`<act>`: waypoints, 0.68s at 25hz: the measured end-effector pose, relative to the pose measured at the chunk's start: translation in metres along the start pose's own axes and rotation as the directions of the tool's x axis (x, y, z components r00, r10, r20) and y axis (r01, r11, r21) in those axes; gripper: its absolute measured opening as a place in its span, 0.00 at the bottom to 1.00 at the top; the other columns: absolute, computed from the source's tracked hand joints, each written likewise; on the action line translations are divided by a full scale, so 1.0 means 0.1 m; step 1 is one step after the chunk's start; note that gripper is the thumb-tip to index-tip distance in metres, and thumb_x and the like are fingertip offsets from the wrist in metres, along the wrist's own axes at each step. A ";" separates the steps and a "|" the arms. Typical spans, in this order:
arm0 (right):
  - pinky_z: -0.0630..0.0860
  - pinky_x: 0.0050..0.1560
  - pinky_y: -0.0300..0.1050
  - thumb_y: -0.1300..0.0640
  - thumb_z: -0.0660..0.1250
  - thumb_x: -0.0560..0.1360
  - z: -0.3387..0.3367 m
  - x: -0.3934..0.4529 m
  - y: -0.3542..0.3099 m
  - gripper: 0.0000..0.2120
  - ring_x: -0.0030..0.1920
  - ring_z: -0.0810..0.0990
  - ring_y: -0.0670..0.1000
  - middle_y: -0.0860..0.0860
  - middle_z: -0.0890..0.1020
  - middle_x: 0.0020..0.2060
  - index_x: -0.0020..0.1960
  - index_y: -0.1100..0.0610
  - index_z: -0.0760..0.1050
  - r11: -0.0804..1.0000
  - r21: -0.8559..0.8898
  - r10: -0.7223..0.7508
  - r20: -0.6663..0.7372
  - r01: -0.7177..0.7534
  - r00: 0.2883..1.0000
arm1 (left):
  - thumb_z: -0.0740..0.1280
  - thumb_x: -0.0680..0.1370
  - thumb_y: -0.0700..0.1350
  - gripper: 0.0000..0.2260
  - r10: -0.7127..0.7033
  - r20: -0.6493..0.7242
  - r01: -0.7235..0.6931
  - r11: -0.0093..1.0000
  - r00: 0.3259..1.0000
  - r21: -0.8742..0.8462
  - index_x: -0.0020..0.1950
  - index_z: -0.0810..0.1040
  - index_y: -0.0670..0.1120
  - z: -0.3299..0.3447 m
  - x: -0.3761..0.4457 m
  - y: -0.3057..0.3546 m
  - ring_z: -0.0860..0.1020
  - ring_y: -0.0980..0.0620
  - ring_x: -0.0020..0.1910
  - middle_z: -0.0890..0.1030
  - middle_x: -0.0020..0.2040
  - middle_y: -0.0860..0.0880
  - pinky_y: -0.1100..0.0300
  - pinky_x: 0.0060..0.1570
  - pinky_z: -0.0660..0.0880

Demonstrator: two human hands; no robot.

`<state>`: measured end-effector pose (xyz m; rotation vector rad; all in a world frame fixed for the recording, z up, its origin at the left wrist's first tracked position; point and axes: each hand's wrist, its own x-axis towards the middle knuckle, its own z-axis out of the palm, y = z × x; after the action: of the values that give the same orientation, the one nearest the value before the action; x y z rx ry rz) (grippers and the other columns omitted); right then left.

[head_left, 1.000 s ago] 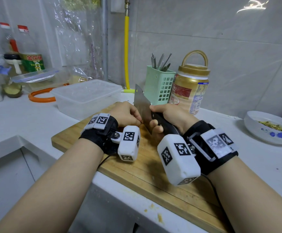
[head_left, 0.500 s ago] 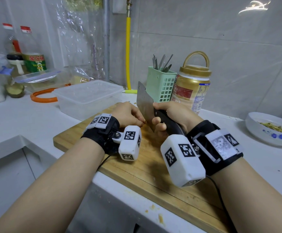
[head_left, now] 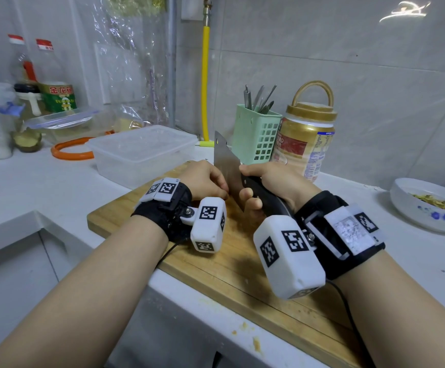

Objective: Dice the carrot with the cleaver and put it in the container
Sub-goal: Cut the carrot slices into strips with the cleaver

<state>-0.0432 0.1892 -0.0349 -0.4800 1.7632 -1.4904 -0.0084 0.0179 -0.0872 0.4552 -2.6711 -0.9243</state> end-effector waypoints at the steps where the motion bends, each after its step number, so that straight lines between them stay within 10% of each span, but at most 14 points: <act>1: 0.64 0.20 0.34 0.56 0.59 0.81 0.00 -0.01 0.00 0.10 0.17 0.65 0.49 0.55 0.68 0.26 0.44 0.60 0.65 1.000 -0.007 -0.004 0.001 0.004 1.000 | 0.77 0.65 0.47 0.06 0.000 -0.002 0.000 1.000 1.000 -0.002 0.33 0.82 0.57 0.00 0.00 0.00 0.80 0.55 0.40 0.82 0.35 0.55 0.52 0.51 0.79; 17: 0.64 0.19 0.33 0.54 0.58 0.82 -0.02 0.01 0.03 0.12 0.17 0.65 0.48 0.54 0.68 0.27 0.43 0.60 0.65 0.999 0.006 0.032 0.020 -0.033 0.999 | 0.76 0.68 0.45 0.04 -0.002 -0.001 0.002 1.000 1.000 -0.002 0.37 0.84 0.52 0.01 0.00 0.02 0.79 0.57 0.38 0.81 0.34 0.56 0.60 0.45 0.76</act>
<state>-0.0447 0.1903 -0.0377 -0.4592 1.7424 -1.4638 -0.0092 0.0198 -0.0866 0.4581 -2.6689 -0.9273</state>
